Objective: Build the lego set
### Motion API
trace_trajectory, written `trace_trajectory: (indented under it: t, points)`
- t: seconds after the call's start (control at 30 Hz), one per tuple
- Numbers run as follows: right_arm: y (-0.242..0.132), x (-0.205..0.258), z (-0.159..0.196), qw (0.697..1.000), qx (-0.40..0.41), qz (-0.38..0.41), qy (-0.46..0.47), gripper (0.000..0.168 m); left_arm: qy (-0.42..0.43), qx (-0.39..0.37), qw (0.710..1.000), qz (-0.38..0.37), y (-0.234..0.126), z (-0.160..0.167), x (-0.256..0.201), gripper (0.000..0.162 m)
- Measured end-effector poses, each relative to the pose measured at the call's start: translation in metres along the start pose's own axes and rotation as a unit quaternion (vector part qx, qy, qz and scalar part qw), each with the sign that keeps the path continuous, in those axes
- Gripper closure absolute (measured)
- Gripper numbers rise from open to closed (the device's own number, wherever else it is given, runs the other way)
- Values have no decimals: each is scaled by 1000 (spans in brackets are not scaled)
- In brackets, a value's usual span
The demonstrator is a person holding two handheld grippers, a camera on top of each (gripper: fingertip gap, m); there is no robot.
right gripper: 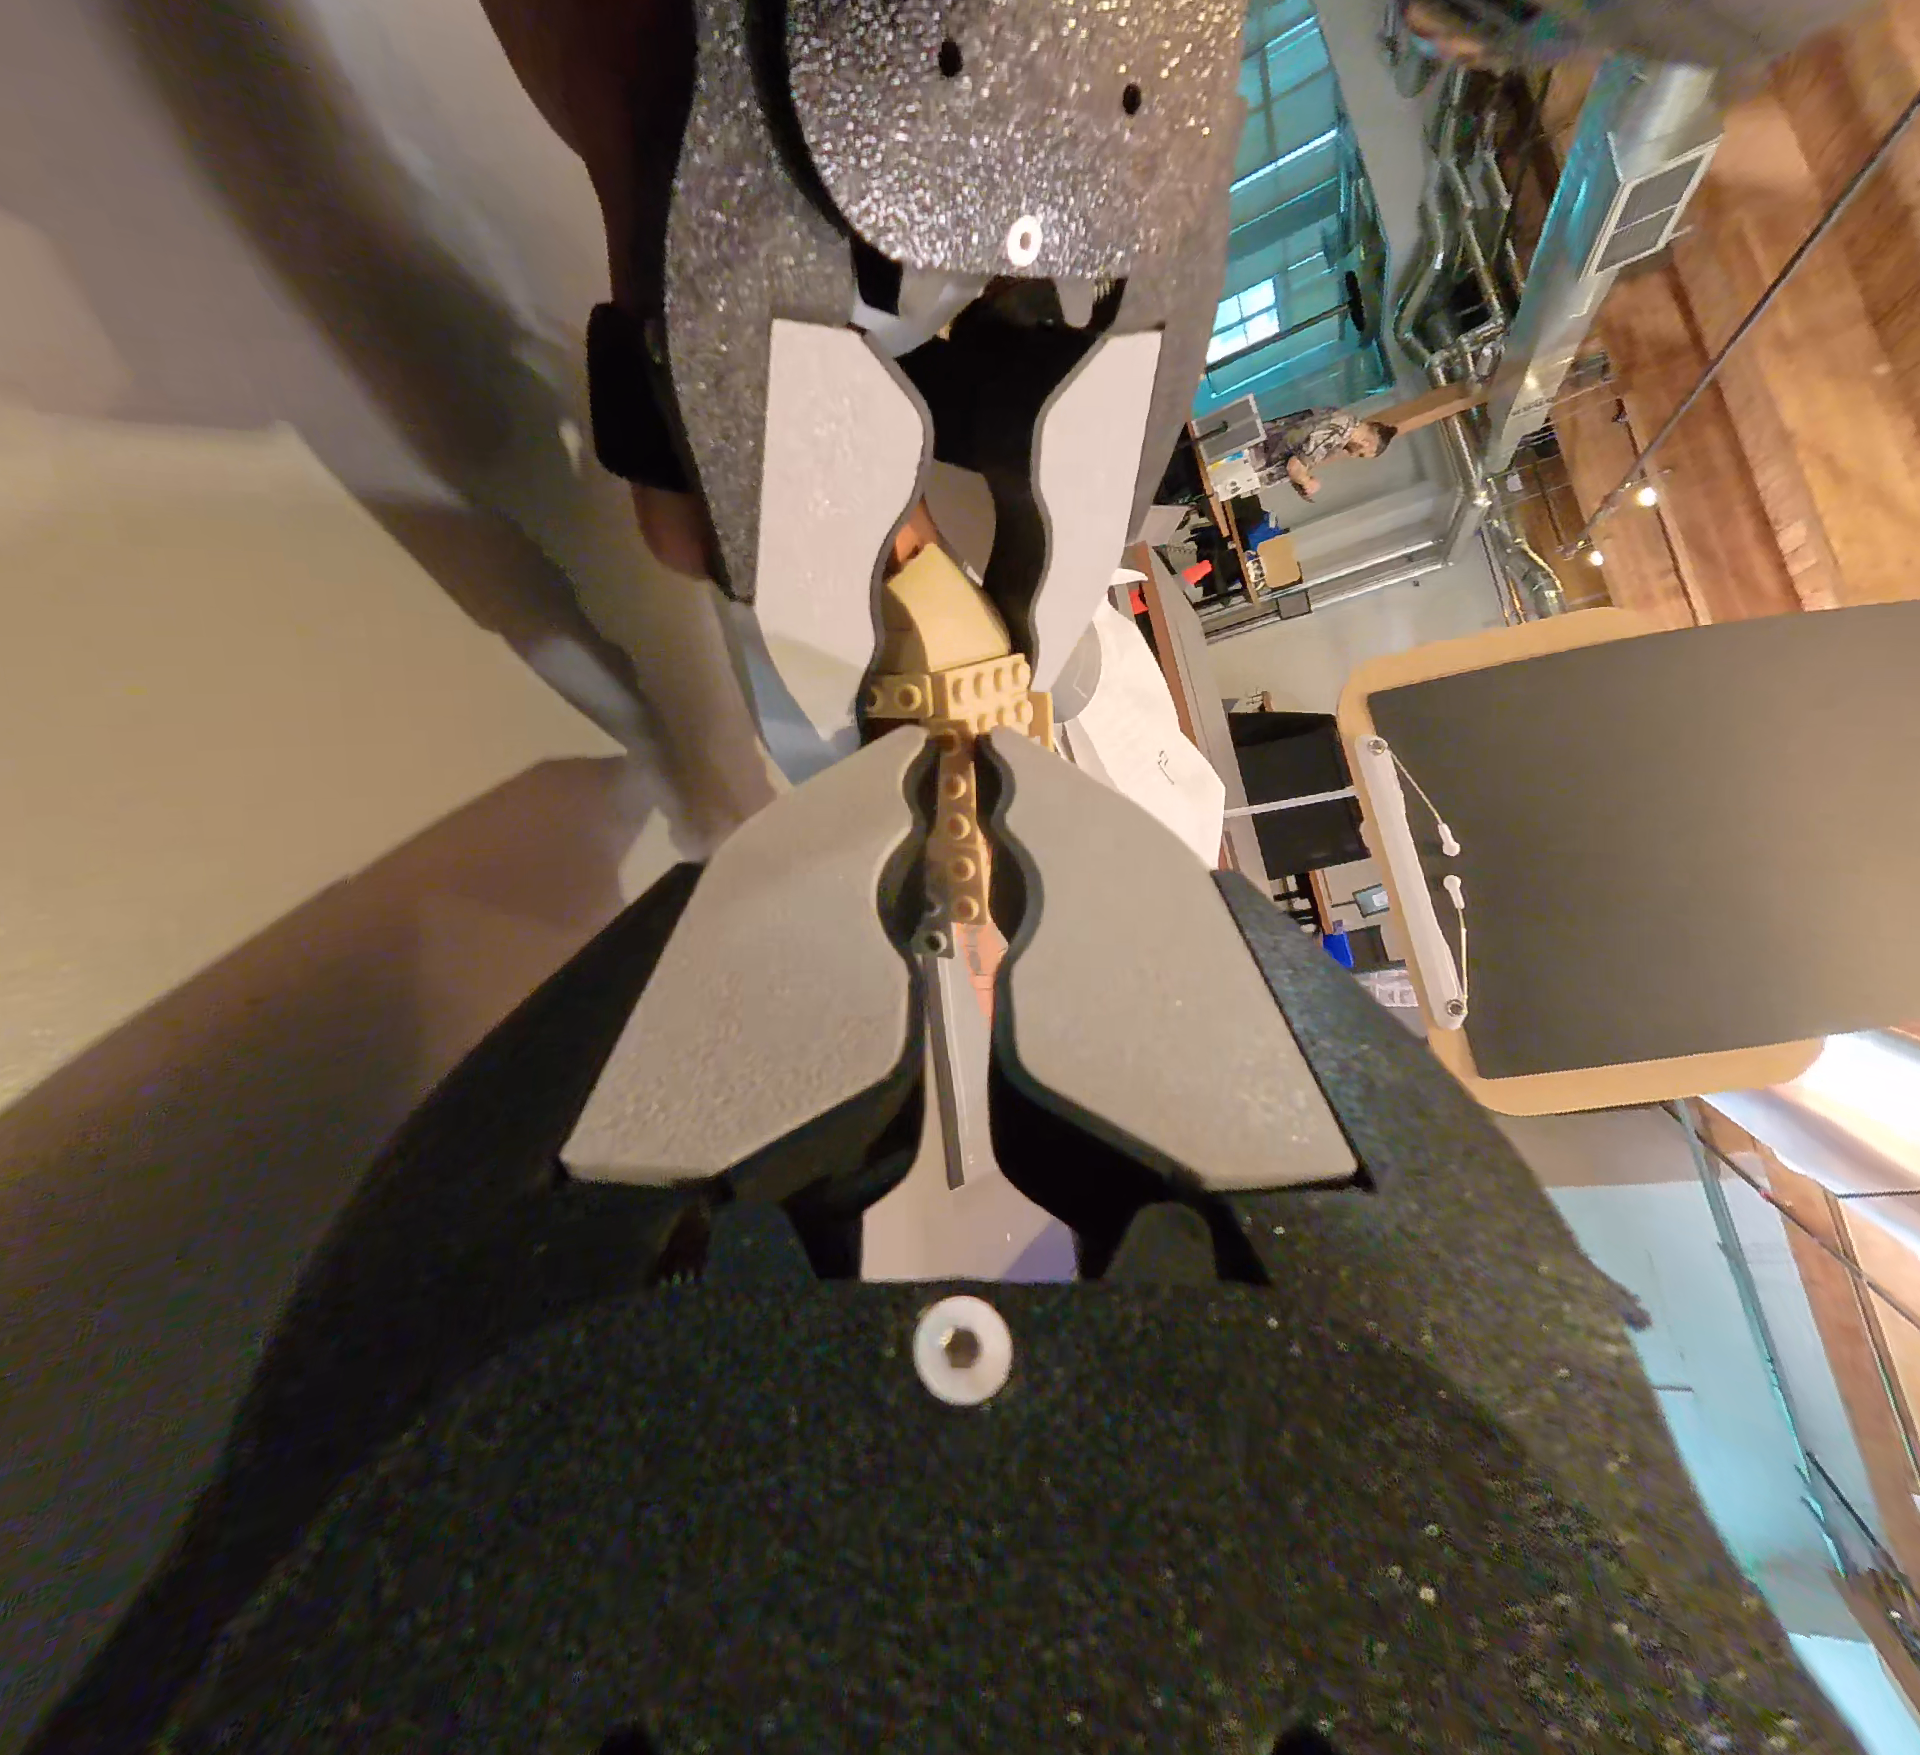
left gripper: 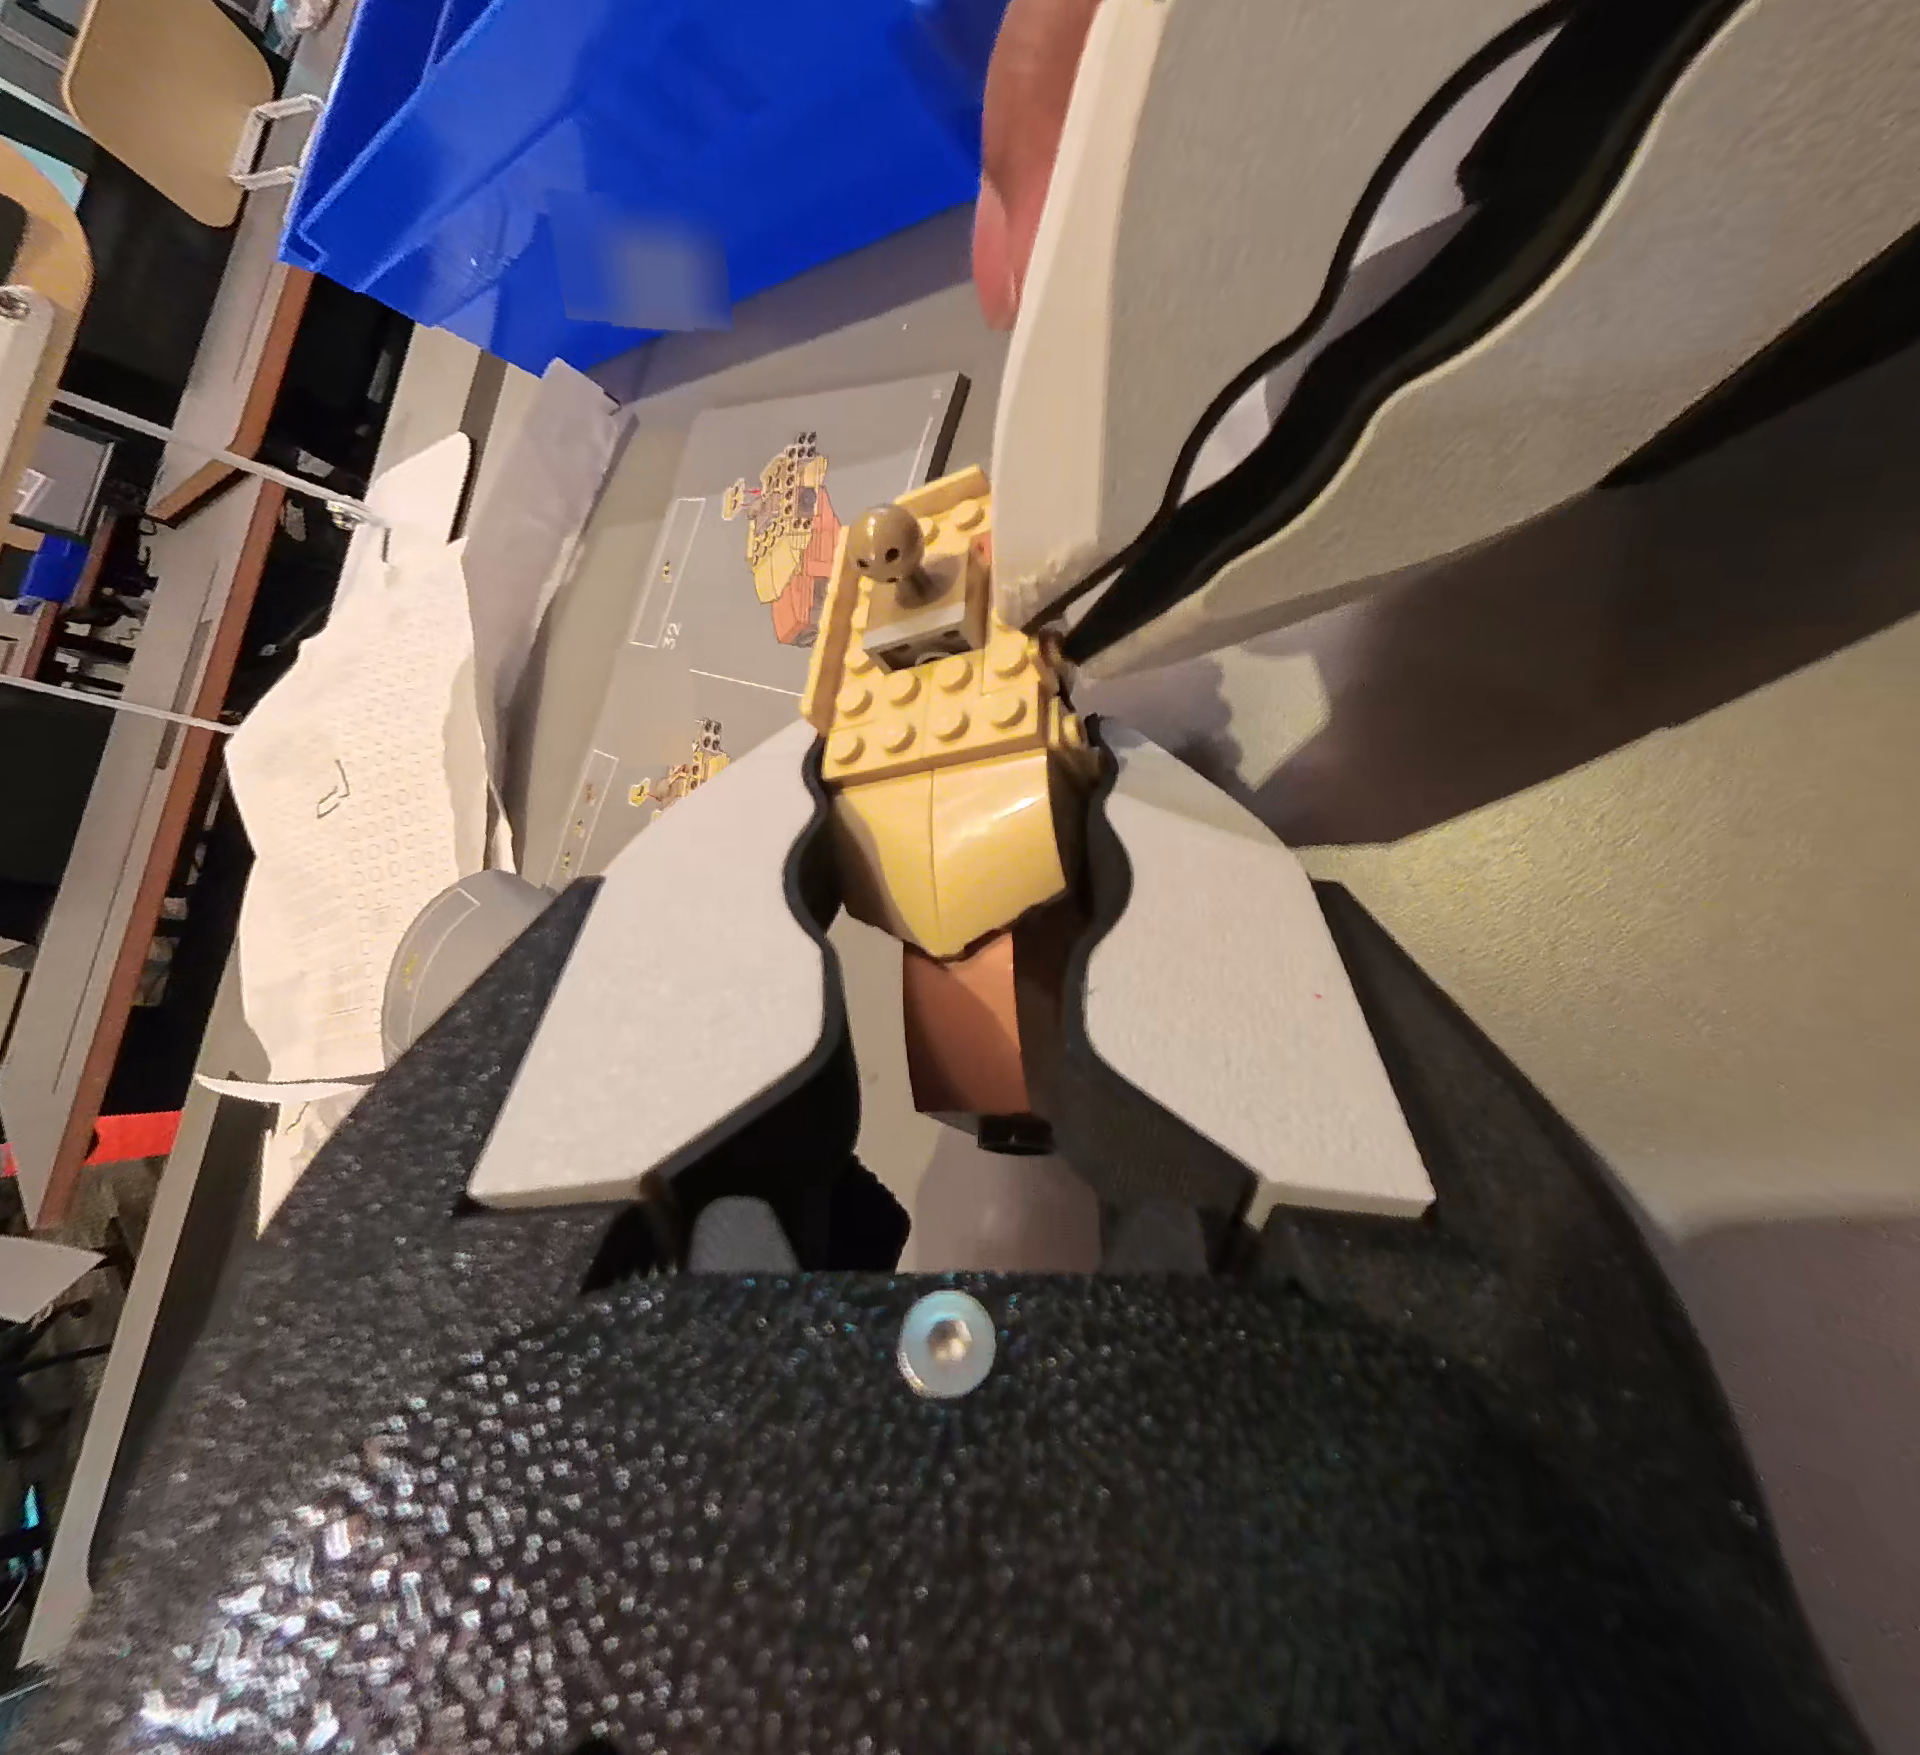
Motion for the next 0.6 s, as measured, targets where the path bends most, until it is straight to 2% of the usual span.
trace_trajectory:
  t: [0.6]
  points:
    - [1,2,1,999,-7,-15,32,162,20,4,1000,-6,-1,-1,-3,119]
Point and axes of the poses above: each gripper's, where its closed fingertips meet, y out along the fingers, z out of its underside, x = y × z across the jaws, the point moved 8 cm from there along -y, back along the fingers, and after that the axes turned 7 degrees about -y, right-handed, at the moved point
